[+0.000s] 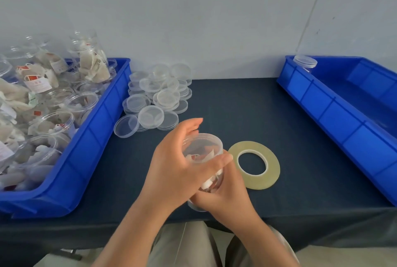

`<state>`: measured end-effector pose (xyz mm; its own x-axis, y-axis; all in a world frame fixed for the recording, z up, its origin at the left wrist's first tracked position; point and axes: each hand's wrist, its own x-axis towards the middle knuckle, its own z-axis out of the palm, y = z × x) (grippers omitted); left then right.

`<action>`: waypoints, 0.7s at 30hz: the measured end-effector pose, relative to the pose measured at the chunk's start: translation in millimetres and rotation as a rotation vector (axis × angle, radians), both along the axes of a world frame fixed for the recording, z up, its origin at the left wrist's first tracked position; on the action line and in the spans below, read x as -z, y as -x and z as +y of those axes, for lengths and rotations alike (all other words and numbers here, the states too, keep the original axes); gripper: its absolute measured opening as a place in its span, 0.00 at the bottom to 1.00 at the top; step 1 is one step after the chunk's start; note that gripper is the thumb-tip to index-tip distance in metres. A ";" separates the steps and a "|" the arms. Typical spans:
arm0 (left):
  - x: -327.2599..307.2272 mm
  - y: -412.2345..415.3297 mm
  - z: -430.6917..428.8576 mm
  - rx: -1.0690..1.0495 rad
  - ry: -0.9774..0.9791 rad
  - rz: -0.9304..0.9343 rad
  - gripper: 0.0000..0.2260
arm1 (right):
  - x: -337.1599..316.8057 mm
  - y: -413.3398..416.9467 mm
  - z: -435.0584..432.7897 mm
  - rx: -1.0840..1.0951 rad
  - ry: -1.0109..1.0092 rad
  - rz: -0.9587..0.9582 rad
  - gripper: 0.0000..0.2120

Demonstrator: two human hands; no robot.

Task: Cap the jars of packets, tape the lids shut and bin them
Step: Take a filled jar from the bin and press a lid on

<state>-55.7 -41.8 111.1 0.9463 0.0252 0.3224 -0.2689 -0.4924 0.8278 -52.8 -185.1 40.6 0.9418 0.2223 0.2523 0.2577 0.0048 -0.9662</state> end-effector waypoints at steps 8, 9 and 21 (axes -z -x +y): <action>13.1 20.6 -9.1 -0.120 0.183 0.143 0.45 | 12.0 28.6 10.1 0.254 0.246 -0.104 0.35; 14.9 24.4 -11.3 -0.119 0.189 0.146 0.46 | 13.2 31.2 10.8 0.292 0.280 -0.136 0.36; 31.0 28.6 10.5 0.157 0.096 0.009 0.38 | 19.4 39.5 12.5 0.235 0.218 -0.140 0.41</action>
<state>-84.3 -31.4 80.1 0.9439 -0.0926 0.3170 -0.3284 -0.3636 0.8718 -92.3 -172.6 21.2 0.9331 0.0664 0.3536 0.3578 -0.2728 -0.8930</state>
